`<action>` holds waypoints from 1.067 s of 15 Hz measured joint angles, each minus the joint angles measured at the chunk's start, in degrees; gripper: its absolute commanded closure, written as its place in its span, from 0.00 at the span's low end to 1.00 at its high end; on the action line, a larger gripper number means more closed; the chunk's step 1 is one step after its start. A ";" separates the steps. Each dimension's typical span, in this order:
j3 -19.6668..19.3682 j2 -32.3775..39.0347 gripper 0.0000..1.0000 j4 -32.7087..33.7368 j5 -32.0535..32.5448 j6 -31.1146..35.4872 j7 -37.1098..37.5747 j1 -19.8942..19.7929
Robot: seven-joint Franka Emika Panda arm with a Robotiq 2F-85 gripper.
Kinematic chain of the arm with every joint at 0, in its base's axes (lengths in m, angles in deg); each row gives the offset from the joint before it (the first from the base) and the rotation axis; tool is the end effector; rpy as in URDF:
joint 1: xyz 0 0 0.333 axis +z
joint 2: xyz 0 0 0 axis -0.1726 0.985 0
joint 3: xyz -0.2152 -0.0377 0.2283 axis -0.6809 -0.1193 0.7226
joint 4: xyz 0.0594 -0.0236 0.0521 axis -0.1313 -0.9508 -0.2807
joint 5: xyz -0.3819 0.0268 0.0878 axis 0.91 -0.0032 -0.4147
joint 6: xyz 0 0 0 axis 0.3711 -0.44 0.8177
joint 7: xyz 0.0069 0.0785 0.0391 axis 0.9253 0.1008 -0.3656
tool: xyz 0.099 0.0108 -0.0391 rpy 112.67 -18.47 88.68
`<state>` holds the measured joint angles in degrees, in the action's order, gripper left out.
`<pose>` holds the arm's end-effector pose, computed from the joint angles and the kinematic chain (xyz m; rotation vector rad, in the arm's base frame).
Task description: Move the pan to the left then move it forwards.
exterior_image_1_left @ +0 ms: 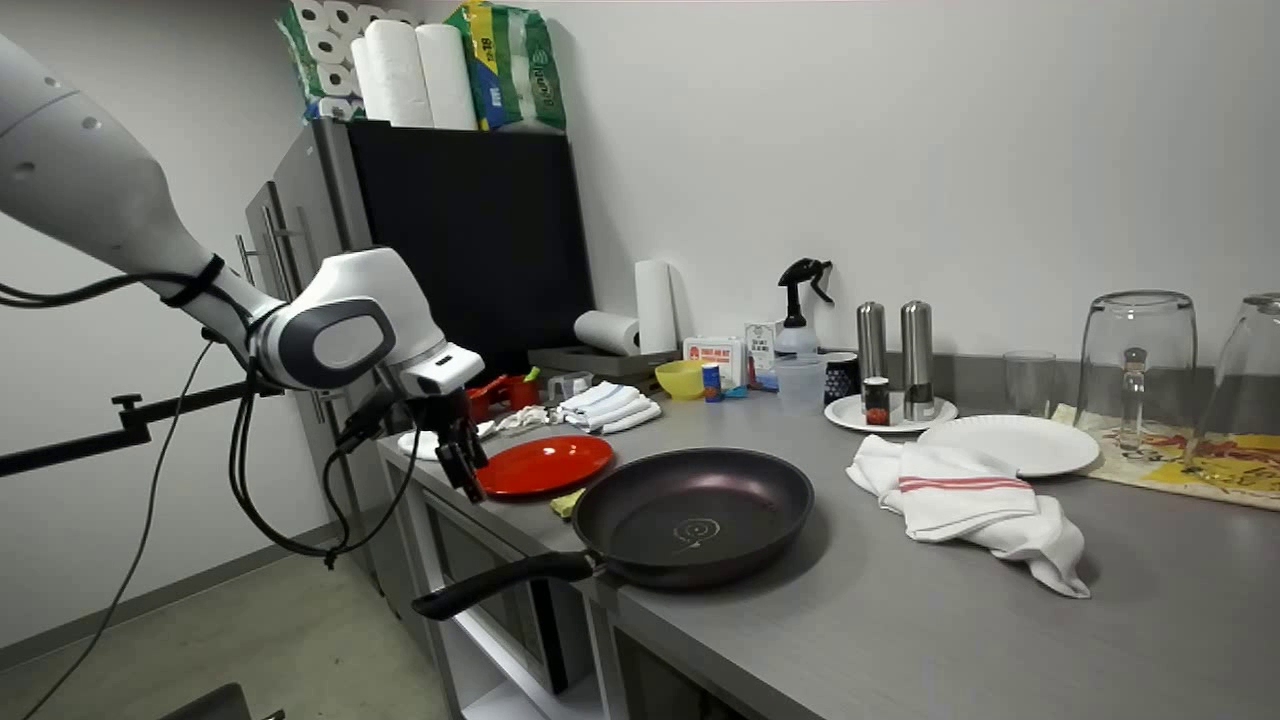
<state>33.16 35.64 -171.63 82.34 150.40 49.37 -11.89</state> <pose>0.4574 0.0578 0.3368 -2.8941 0.8587 -0.4197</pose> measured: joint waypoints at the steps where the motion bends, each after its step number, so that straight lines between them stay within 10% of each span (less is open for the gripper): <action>1: -0.02 0.44 0.00 0.07 1.35 0.57 0.92 -0.13; 16: -3.64 1.10 0.00 0.87 11.28 1.26 -7.98 -1.54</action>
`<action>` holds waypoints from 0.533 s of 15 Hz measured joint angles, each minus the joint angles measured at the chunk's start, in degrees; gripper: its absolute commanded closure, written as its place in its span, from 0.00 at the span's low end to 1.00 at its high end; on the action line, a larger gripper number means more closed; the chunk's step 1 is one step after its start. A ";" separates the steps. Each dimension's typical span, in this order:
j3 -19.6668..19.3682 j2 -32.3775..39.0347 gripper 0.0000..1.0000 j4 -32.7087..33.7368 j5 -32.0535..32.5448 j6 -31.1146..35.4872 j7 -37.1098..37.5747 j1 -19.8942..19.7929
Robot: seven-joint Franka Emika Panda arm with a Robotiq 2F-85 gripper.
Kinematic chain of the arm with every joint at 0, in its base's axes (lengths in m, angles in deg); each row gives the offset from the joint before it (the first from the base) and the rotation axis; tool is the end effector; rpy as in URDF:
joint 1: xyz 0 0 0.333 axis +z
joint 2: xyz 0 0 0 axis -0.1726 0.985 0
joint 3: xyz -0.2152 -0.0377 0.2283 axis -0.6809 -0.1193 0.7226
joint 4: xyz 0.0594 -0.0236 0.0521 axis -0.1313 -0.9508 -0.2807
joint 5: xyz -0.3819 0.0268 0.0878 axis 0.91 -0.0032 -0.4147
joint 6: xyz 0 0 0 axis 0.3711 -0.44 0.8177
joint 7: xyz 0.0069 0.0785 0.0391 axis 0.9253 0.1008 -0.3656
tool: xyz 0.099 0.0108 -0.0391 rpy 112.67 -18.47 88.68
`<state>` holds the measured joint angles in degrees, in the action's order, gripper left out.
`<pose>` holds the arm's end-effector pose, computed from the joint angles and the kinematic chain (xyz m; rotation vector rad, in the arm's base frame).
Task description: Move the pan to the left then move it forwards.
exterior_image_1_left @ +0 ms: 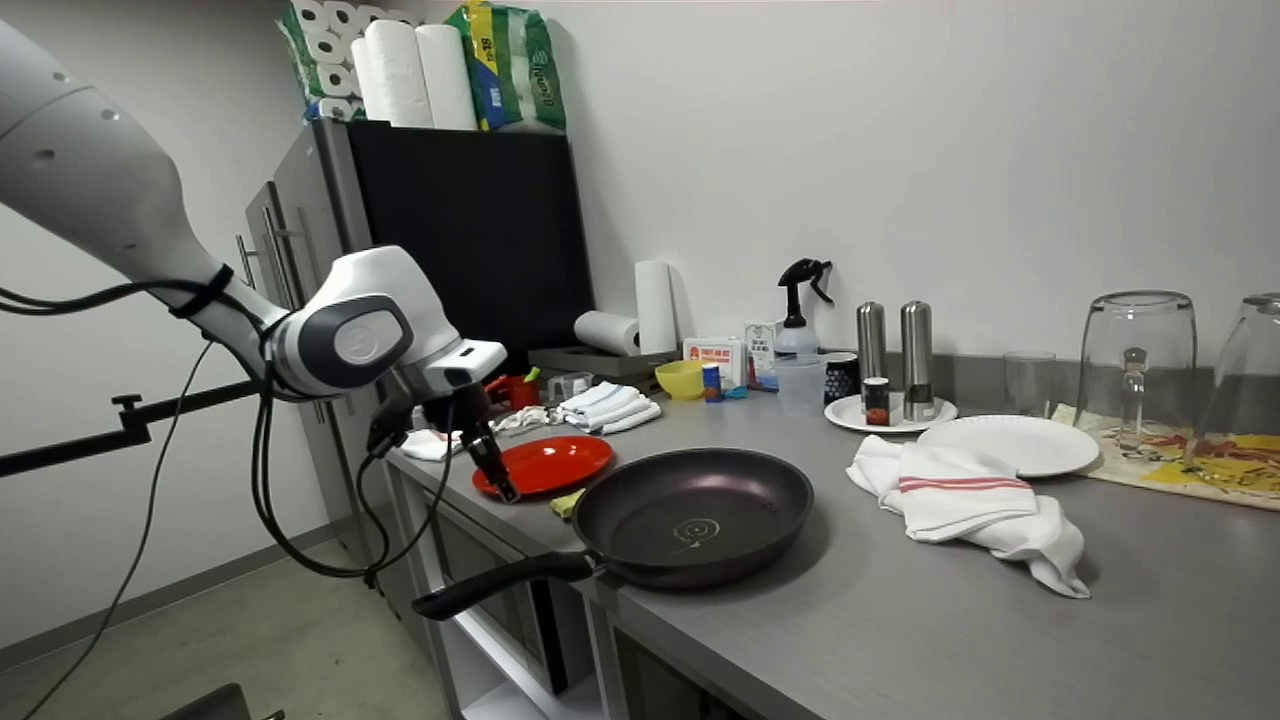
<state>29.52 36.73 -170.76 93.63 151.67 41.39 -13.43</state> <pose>0.4664 0.0251 0.3369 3.0323 -0.5465 0.5102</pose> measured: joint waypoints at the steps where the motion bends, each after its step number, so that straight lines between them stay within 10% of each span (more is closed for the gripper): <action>1: -0.13 0.00 0.00 0.01 0.00 0.18 -0.82 -0.04; 8: -0.04 0.00 0.00 -0.05 -0.03 2.28 -5.57 0.55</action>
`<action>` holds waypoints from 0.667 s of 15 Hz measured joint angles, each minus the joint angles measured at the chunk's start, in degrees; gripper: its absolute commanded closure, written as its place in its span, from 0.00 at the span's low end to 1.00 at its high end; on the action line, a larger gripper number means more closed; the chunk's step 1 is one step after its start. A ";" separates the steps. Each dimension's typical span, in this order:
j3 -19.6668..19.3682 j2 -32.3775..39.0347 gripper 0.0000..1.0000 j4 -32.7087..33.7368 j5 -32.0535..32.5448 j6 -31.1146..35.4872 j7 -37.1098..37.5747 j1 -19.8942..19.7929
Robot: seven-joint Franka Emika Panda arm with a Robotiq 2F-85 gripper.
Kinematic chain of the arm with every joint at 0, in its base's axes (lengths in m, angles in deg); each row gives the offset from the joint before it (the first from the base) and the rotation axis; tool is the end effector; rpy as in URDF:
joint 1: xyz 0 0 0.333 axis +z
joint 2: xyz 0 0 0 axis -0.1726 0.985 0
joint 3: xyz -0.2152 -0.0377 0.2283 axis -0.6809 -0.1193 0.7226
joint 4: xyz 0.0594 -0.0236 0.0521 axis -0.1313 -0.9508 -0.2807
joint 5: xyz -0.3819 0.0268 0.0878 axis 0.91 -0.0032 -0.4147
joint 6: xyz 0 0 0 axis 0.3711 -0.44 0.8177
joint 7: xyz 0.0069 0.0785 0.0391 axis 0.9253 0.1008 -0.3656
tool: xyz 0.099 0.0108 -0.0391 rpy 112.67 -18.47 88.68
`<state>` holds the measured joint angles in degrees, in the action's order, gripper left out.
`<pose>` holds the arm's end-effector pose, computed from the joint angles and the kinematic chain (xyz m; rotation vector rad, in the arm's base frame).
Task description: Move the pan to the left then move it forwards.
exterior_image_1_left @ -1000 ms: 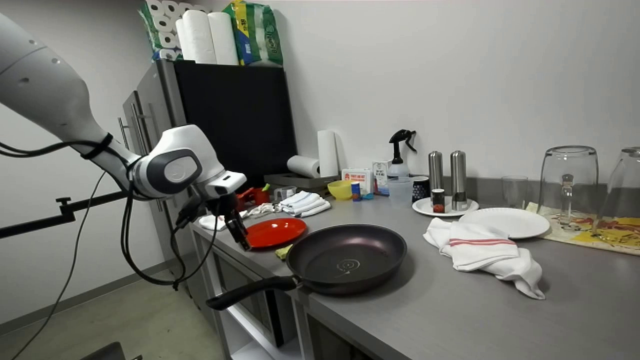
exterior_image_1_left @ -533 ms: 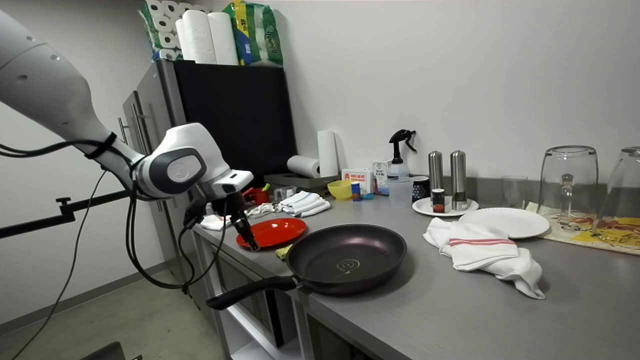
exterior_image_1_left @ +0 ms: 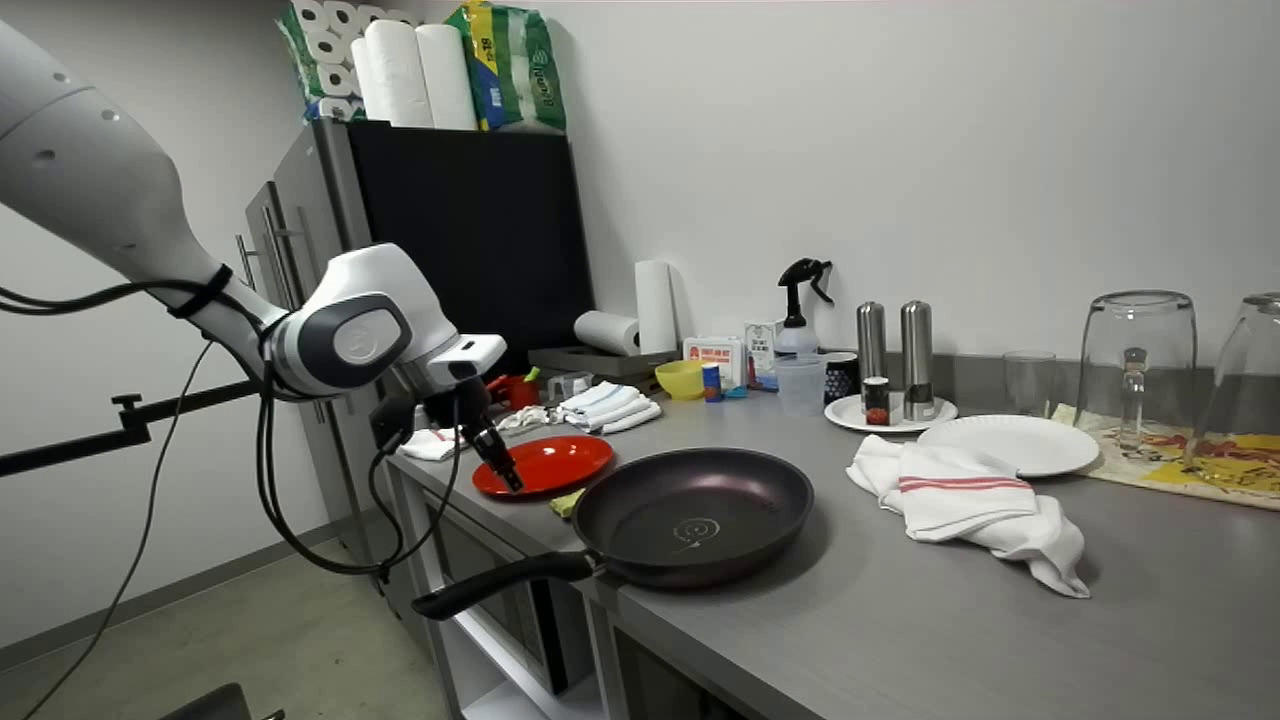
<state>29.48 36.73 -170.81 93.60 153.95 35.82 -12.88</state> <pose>0.4686 0.0304 0.3411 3.0473 -0.3799 0.5644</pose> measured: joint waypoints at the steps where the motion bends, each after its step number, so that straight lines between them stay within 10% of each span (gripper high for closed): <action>1: 0.00 0.00 0.00 -0.03 -0.01 0.21 -0.33 0.14; 10: -0.21 -0.01 0.00 -0.30 -3.21 0.71 -5.09 0.77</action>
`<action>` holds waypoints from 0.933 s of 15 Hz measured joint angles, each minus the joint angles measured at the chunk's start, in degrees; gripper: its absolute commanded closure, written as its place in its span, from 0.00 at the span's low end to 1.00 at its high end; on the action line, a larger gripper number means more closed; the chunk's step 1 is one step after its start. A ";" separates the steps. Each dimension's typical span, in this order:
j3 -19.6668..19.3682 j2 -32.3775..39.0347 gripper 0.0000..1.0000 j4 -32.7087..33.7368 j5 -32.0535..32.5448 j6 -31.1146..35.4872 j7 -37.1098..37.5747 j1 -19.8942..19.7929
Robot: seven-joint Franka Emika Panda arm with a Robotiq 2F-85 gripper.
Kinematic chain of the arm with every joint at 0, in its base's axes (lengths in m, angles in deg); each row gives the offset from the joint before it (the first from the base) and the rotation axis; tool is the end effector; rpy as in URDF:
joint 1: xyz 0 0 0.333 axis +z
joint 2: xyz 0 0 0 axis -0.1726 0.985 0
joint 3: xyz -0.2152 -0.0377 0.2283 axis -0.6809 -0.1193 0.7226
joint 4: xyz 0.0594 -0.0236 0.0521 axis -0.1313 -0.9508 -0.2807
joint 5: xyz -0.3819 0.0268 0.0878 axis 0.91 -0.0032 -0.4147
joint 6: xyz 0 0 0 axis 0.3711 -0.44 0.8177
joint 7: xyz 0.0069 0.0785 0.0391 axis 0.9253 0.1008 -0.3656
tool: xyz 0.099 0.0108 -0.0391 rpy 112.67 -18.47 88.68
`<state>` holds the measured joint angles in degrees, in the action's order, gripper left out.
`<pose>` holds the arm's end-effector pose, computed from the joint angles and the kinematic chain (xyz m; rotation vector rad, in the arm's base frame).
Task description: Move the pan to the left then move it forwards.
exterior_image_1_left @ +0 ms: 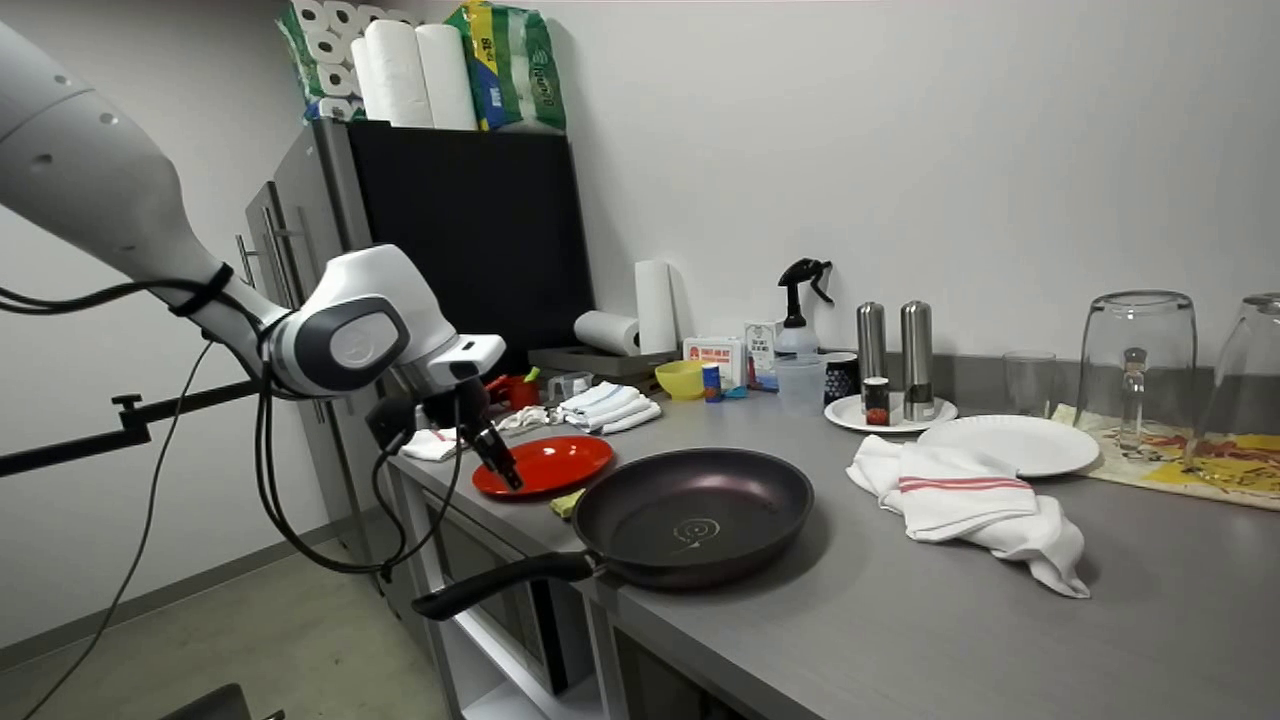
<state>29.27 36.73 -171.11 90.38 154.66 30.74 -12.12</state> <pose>0.4680 0.0325 0.3407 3.0711 -0.3065 0.5683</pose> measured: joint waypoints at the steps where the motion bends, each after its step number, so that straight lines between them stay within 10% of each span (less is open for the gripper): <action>1: -0.13 0.00 0.00 0.00 -1.16 -0.04 -1.02 0.14; 14: -0.97 0.00 0.00 0.04 -4.71 -0.47 -4.84 0.39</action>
<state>28.30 36.73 -171.08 85.67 154.19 25.90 -11.73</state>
